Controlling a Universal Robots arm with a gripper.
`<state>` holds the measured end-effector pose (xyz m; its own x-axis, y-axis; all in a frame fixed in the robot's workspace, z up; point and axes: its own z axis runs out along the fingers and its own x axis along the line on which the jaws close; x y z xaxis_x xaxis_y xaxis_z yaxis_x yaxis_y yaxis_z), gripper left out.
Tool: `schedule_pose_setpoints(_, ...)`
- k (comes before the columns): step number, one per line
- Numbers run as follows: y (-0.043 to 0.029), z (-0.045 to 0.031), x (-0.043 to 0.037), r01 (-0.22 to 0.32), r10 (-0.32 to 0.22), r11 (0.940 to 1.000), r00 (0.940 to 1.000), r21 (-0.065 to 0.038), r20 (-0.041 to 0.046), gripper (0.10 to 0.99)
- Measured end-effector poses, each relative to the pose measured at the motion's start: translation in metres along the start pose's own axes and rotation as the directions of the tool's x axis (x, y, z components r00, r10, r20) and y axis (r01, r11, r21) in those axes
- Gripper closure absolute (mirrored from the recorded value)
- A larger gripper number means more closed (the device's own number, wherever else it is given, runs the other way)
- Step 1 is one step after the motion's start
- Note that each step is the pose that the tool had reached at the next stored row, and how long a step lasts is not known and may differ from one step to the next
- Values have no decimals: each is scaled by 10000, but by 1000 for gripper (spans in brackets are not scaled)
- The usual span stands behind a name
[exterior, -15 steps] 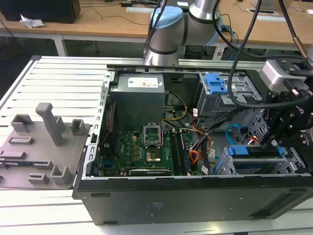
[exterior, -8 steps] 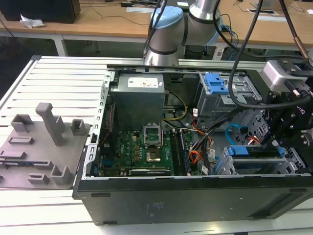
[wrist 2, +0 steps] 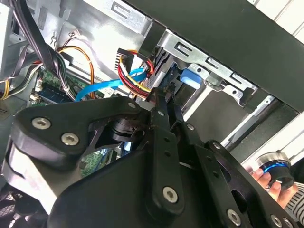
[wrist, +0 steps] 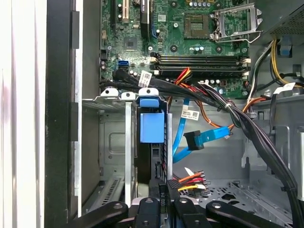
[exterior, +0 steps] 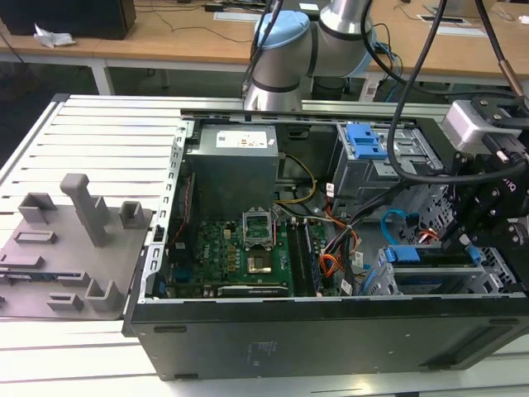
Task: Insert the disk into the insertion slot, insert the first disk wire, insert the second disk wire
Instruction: 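Insert the first disk wire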
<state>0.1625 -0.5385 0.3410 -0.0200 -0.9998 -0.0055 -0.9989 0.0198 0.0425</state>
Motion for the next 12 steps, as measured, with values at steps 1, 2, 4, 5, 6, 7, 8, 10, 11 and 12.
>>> schedule_pose_setpoints(1,0,3,1,1,-1,10000,10000,0,5,906)
schedule_pose_setpoints(2,-1,9,3,1,-1,10000,10000,0,24,906)
schedule_pose_setpoints(4,-1,12,11,2,-2,10000,10000,1,35,906)
schedule_pose_setpoints(5,-1,14,14,1,-1,10000,10000,0,39,906)
schedule_pose_setpoints(6,-2,15,15,1,-1,10000,10000,-1,42,906)
schedule_pose_setpoints(7,-3,19,20,0,0,10000,10000,-2,53,906)
schedule_pose_setpoints(8,-5,31,31,4,-4,10000,10000,-2,87,906)
schedule_pose_setpoints(10,-7,45,39,6,-6,10000,9999,-2,100,906)
schedule_pose_setpoints(11,-7,48,42,6,-6,10000,9999,-1,100,906)
schedule_pose_setpoints(12,-7,48,42,5,-5,10000,10000,0,98,906)
